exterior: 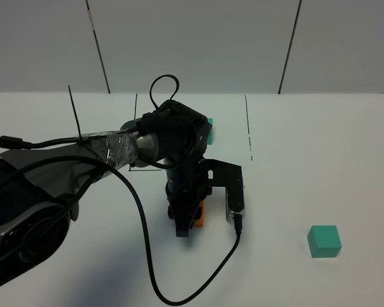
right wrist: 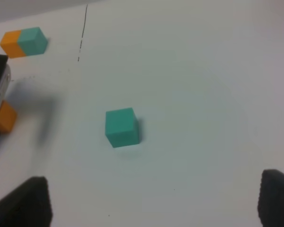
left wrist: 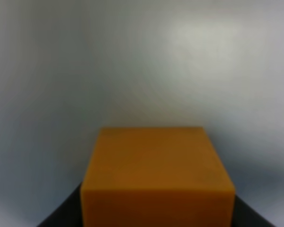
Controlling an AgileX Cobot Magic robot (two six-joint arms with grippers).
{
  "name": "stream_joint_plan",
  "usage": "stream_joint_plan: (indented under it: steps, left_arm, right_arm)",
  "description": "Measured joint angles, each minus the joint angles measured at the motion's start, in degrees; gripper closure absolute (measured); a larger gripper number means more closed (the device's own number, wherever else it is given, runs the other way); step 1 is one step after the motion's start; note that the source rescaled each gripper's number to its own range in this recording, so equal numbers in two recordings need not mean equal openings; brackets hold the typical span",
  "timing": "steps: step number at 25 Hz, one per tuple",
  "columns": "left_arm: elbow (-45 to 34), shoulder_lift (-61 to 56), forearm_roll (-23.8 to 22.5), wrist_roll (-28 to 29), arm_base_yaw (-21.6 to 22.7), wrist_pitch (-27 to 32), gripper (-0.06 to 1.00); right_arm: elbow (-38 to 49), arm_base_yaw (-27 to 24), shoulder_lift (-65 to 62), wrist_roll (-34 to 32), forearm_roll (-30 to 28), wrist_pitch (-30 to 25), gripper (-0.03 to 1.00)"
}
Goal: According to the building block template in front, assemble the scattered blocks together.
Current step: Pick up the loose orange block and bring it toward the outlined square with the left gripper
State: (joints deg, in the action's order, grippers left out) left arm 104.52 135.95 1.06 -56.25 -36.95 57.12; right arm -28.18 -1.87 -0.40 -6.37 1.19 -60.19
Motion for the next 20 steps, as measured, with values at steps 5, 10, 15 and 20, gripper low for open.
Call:
stream_joint_plan:
  steps: [5, 10, 15, 20]
  left_arm:
    - [0.1, 0.0, 0.0, 0.0, 0.0, -0.1, 0.94]
    - [0.2, 0.1, 0.0, 0.0, 0.0, 0.0, 0.94]
    - [0.3, 0.1, 0.0, -0.1, 0.0, 0.4, 0.94]
    - [0.3, 0.2, 0.0, -0.1, 0.0, 1.7, 0.9]
  right_arm:
    - [0.0, 0.0, 0.0, 0.0, 0.0, 0.0, 0.22]
    - [0.0, 0.0, 0.0, 0.0, 0.0, 0.0, 0.22]
    - [0.0, 0.0, 0.0, 0.0, 0.0, 0.0, 0.22]
    - [0.0, 0.0, 0.0, 0.0, 0.0, 0.0, 0.22]
